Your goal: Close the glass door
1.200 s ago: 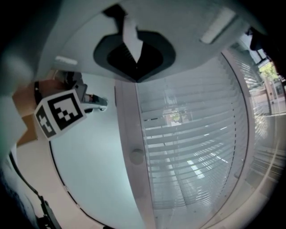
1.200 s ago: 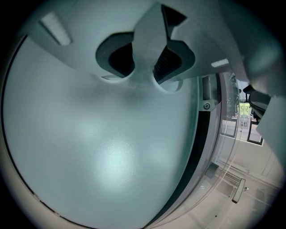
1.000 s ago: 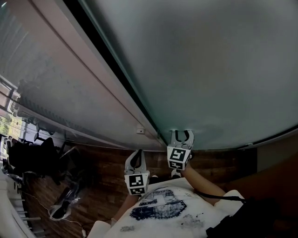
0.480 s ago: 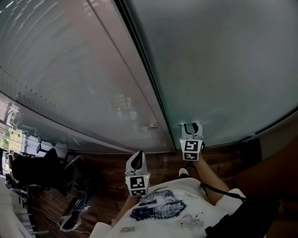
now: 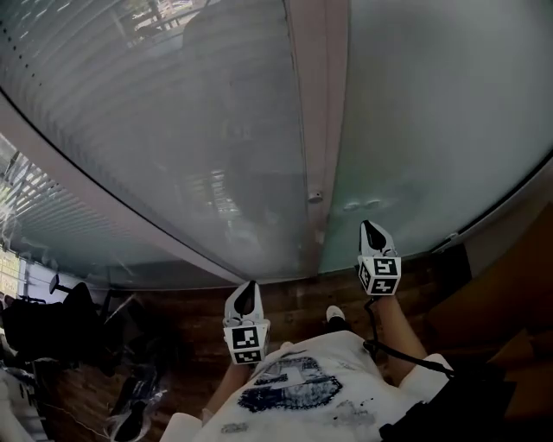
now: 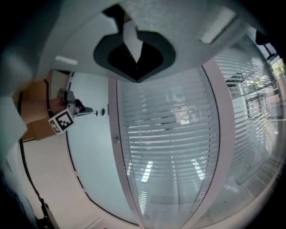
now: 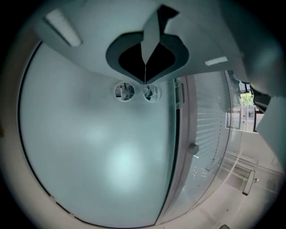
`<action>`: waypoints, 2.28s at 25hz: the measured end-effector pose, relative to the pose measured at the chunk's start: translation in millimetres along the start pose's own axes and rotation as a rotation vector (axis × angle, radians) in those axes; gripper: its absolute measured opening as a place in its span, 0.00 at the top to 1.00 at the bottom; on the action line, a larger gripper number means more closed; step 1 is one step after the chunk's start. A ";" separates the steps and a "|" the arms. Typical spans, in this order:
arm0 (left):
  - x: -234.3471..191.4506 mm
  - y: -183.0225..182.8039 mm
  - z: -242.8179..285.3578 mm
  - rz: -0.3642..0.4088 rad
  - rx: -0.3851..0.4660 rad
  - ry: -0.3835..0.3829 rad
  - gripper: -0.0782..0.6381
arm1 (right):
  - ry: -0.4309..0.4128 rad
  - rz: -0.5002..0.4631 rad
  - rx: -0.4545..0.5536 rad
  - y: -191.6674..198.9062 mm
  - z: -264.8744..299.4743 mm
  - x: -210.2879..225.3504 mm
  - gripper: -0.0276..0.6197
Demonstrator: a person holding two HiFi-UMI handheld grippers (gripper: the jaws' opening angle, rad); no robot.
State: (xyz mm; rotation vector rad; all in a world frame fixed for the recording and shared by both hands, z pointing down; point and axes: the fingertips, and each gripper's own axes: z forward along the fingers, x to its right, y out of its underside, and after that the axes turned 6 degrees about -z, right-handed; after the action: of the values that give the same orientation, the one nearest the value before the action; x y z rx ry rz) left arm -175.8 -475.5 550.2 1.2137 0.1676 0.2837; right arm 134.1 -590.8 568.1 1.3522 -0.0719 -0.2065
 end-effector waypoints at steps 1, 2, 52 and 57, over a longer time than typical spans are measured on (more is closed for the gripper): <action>-4.4 5.3 -4.9 -0.002 -0.001 0.007 0.89 | 0.013 -0.014 0.001 1.4 -8.2 -5.5 0.94; -8.6 9.6 -10.1 -0.003 -0.001 0.015 0.89 | 0.025 -0.023 0.001 1.9 -16.2 -11.6 0.94; 233.1 76.2 -220.7 0.114 -0.030 0.358 0.89 | 0.022 0.074 -0.029 83.7 -452.2 -76.8 0.95; 248.0 84.7 -242.2 0.131 -0.041 0.359 0.89 | 0.008 0.030 -0.051 96.2 -469.2 -78.8 0.95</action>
State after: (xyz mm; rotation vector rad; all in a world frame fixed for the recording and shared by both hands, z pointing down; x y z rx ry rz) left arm -17.4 -155.7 552.5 1.1275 0.3922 0.6166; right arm 147.1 -105.6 564.9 1.3008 -0.0792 -0.1763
